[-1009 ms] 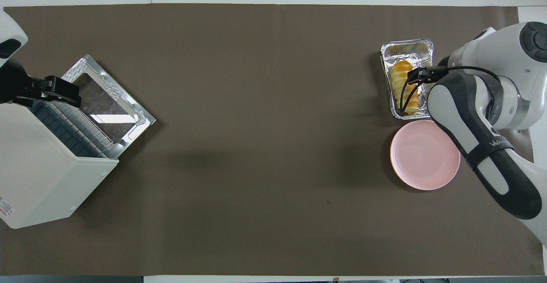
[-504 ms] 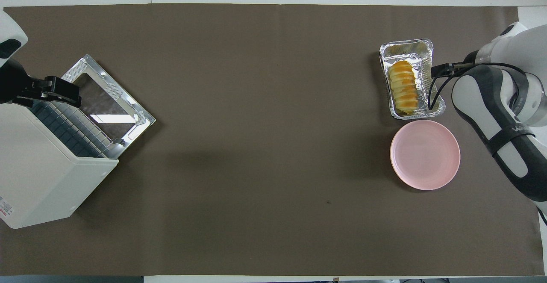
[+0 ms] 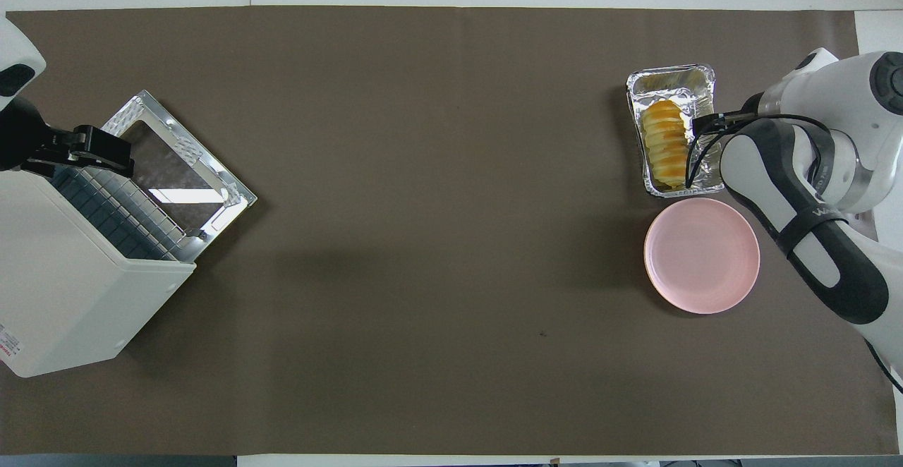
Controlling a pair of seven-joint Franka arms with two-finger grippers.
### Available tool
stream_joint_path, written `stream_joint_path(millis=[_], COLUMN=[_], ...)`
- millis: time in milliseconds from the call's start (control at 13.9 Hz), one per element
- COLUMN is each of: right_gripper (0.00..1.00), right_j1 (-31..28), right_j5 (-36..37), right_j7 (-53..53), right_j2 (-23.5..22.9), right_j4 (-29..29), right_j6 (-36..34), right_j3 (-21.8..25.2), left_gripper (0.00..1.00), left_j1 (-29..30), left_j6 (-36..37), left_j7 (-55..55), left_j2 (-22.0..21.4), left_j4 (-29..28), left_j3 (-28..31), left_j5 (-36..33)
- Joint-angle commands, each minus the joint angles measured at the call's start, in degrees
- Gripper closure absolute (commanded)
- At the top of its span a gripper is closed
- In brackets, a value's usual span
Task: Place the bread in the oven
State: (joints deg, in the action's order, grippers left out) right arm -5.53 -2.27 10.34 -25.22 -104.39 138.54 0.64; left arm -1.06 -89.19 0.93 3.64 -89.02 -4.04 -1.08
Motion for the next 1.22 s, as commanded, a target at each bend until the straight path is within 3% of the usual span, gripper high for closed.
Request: stream_joint_path(millis=[0, 144, 216, 648, 865, 1153], right_gripper=[0.58, 0.91, 1.0, 1.0, 1.0, 1.0], right_j1=[-0.3, -0.3, -0.3, 0.9, 6.8, 16.0], right_j5=[-0.5, -0.4, -0.3, 0.0, -1.1, -0.5], right_j7=[0.4, 0.6, 0.7, 0.7, -0.9, -14.0], right_j2=[1.7, 1.7, 1.7, 2.5, 2.5, 2.5], right_j4=[-3.8, -3.8, -3.6, 0.0, 5.8, 7.7], right_j6=[2.3, 2.3, 2.2, 0.0, -4.9, -6.0], right_j3=[-0.2, -0.1, -0.1, -0.6, -0.6, -0.6], left_gripper=[0.0, 0.0, 0.0, 0.0, 0.0, 0.0], left_j1=[0.6, 0.6, 0.6, 0.6, 0.6, 0.6], left_j6=[-0.5, -0.5, -0.5, -0.5, -0.5, -0.5], left_j7=[0.5, 0.5, 0.5, 0.5, 0.5, 0.5], left_j2=[-1.1, -1.2, -1.2, -1.1, -1.1, -1.1], left_j4=[-1.3, -1.3, -1.3, -1.3, -1.2, -1.2], left_j3=[-0.3, -0.3, -0.3, -0.3, -0.3, -0.3], left_j5=[0.7, 0.7, 0.7, 0.7, 0.7, 0.7])
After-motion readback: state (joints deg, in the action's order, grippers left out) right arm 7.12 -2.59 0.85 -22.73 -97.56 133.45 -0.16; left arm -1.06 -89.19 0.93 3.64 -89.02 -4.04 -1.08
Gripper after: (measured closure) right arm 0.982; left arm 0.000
